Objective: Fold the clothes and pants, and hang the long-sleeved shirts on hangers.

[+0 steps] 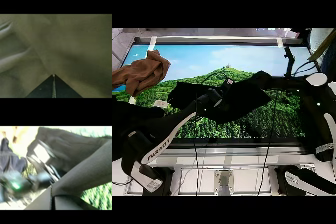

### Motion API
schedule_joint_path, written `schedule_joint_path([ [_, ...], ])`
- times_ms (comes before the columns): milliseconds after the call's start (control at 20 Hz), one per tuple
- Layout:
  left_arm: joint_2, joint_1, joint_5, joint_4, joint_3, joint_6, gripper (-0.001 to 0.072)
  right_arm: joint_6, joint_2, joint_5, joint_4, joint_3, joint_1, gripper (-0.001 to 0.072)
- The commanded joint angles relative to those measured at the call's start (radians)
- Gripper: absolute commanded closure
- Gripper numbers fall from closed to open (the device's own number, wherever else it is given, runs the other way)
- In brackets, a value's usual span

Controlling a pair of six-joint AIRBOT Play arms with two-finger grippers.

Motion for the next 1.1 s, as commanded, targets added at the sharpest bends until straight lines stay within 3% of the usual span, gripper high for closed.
schedule_joint_path([
  [0,0.001,-0.007,0.058,-0.006,-0.001,-0.008,0.0694,0.083,-0.048,-0.125,-0.010,0.056,0.114,0.0709],
  [250,0.241,0.171,-0.177,0.230,-0.002,-0.017,0.0694,0.161,-0.243,-0.157,-0.006,0.254,0.254,0.0709],
  [500,0.478,0.573,-0.196,0.211,-0.002,-0.017,0.0694,0.258,-0.511,-0.210,0.002,0.559,0.422,0.0710],
  [700,0.566,0.803,-0.198,0.142,-0.003,-0.016,0.0694,0.261,-0.763,-0.248,0.070,0.814,0.571,0.0710],
  [800,0.571,0.858,-0.208,0.142,-0.003,-0.016,0.0695,0.262,-0.872,-0.281,0.084,0.917,0.628,0.0710],
  [1000,0.571,0.875,-0.198,0.135,-0.068,-0.017,0.0694,0.260,-0.967,-0.386,0.172,0.925,0.691,0.0708],
  [1050,0.571,0.875,-0.193,0.109,-0.097,-0.017,0.0694,0.257,-0.972,-0.402,0.192,0.925,0.702,0.0668],
])
